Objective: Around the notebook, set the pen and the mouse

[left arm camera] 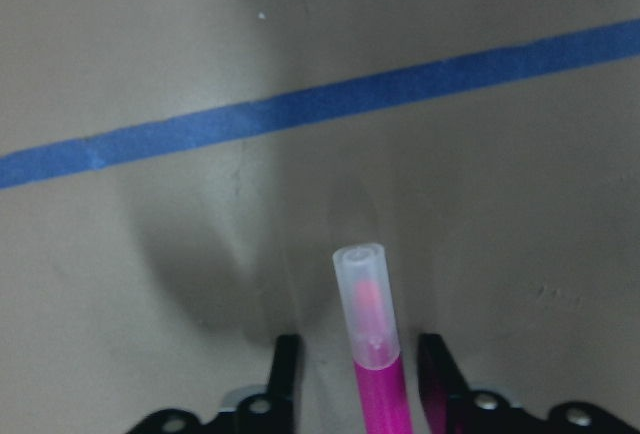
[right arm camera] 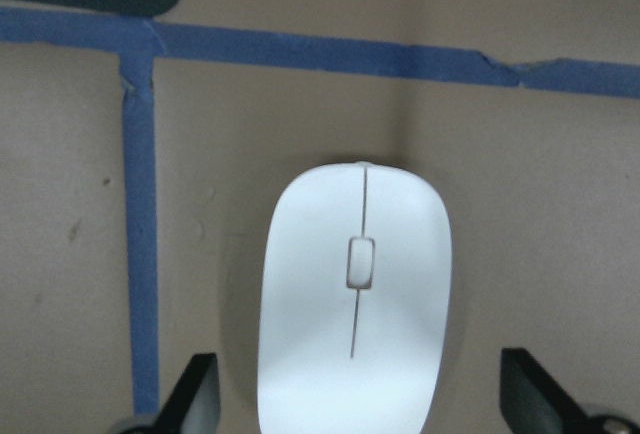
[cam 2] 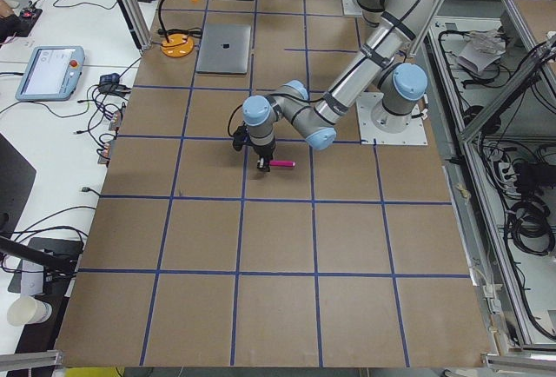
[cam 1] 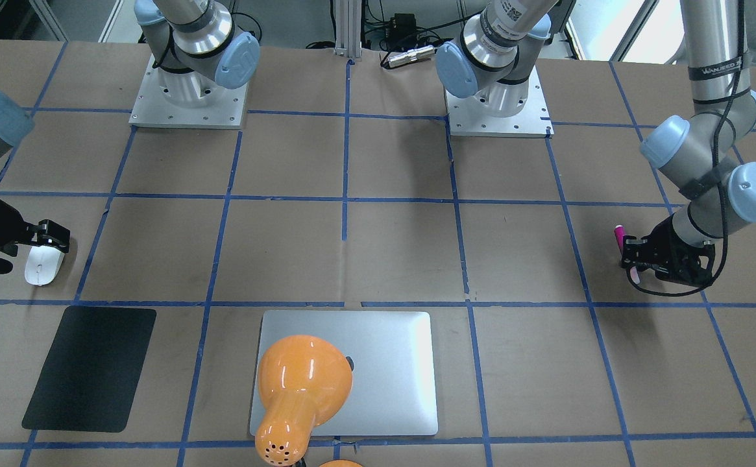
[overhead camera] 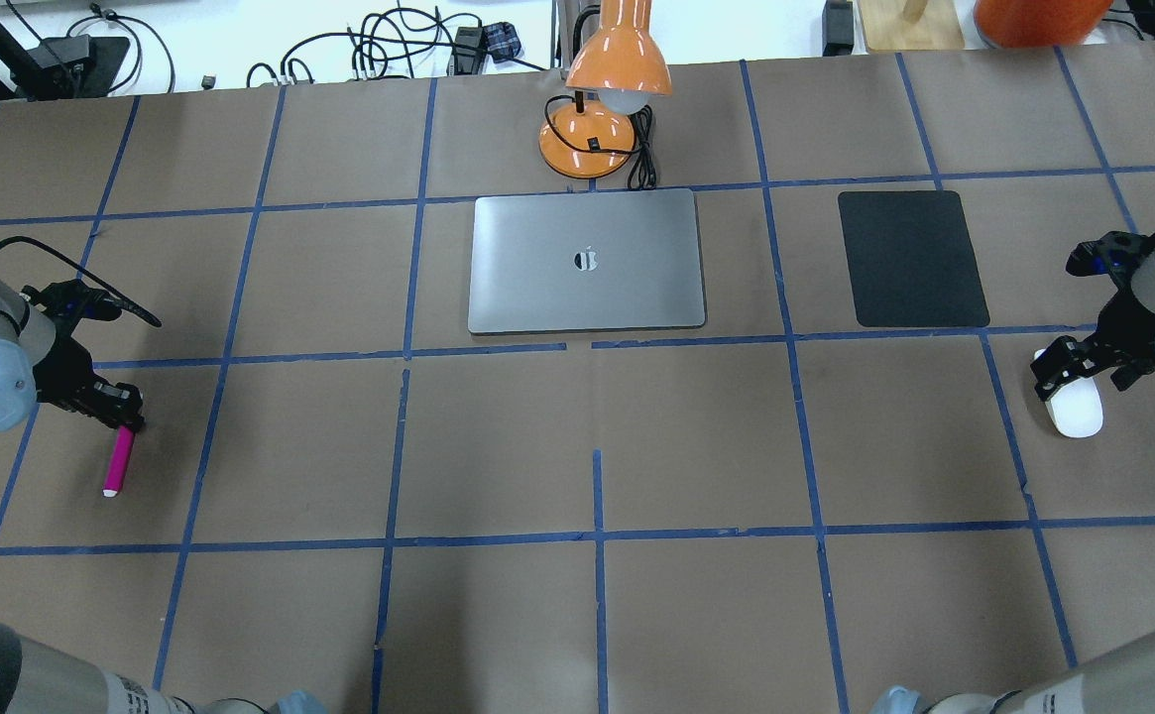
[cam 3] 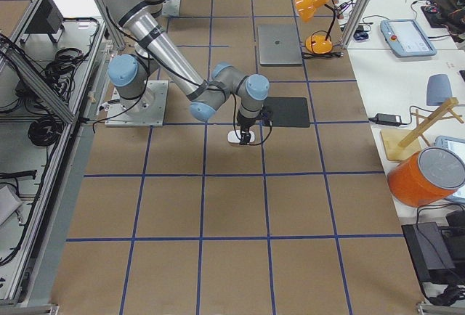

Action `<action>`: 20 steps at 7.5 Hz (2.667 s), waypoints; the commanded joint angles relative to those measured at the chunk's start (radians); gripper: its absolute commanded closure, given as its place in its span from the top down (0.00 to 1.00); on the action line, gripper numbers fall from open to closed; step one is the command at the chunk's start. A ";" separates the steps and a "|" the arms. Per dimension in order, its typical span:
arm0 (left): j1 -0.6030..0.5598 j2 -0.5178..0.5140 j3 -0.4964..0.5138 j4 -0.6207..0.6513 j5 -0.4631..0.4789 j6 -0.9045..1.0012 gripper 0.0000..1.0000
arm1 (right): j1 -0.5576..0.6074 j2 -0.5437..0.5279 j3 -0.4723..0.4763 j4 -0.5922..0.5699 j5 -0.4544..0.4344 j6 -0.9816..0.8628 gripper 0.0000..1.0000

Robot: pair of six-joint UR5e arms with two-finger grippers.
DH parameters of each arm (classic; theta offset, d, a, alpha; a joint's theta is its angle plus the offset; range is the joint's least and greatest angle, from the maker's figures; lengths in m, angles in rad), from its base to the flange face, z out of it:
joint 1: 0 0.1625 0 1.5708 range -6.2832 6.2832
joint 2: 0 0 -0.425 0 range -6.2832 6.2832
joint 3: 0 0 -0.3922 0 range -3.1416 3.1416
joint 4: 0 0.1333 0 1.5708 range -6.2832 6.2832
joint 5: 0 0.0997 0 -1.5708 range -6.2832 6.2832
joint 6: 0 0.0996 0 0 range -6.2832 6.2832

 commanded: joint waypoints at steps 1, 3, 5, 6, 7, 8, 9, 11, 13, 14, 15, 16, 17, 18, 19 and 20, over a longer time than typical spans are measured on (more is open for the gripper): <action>-0.001 0.008 0.000 -0.003 -0.001 -0.001 0.00 | 0.000 0.019 0.002 -0.001 -0.003 0.008 1.00; -0.018 0.028 0.014 -0.014 0.000 -0.046 0.00 | 0.000 0.021 0.000 0.000 0.023 0.004 0.81; -0.061 0.089 0.072 -0.142 -0.047 -0.304 0.00 | 0.001 0.010 -0.003 0.008 0.011 0.014 0.30; -0.123 0.107 0.130 -0.242 -0.055 -0.516 0.00 | 0.001 0.004 -0.007 0.013 0.017 0.028 0.26; -0.197 0.126 0.178 -0.319 -0.081 -0.749 0.00 | 0.013 -0.022 -0.044 0.031 0.021 0.054 0.26; -0.271 0.146 0.201 -0.350 -0.092 -0.946 0.00 | 0.044 -0.027 -0.093 0.058 0.041 0.130 0.25; -0.350 0.170 0.191 -0.352 -0.116 -1.145 0.00 | 0.123 -0.019 -0.169 0.083 0.046 0.151 0.25; -0.511 0.189 0.204 -0.349 -0.103 -1.453 0.00 | 0.295 0.095 -0.336 0.128 0.081 0.395 0.26; -0.637 0.164 0.203 -0.335 -0.124 -1.877 0.00 | 0.342 0.217 -0.423 0.129 0.084 0.464 0.26; -0.696 0.151 0.200 -0.307 -0.129 -2.066 0.00 | 0.342 0.247 -0.426 0.126 0.083 0.464 0.30; -0.746 0.126 0.203 -0.242 -0.162 -2.232 0.00 | 0.342 0.252 -0.418 0.128 0.081 0.464 0.38; -0.821 0.077 0.201 -0.186 -0.193 -2.403 0.00 | 0.340 0.254 -0.418 0.126 0.081 0.466 0.94; -0.901 0.024 0.206 -0.110 -0.193 -2.495 0.00 | 0.340 0.252 -0.418 0.134 0.077 0.466 1.00; -0.969 -0.024 0.203 -0.103 -0.195 -2.599 0.00 | 0.340 0.239 -0.437 0.152 0.078 0.469 1.00; -1.032 -0.053 0.203 -0.102 -0.193 -2.649 0.00 | 0.346 0.211 -0.485 0.186 0.075 0.469 1.00; -1.041 -0.064 0.189 -0.100 -0.195 -2.648 0.00 | 0.354 0.164 -0.560 0.341 0.105 0.469 1.00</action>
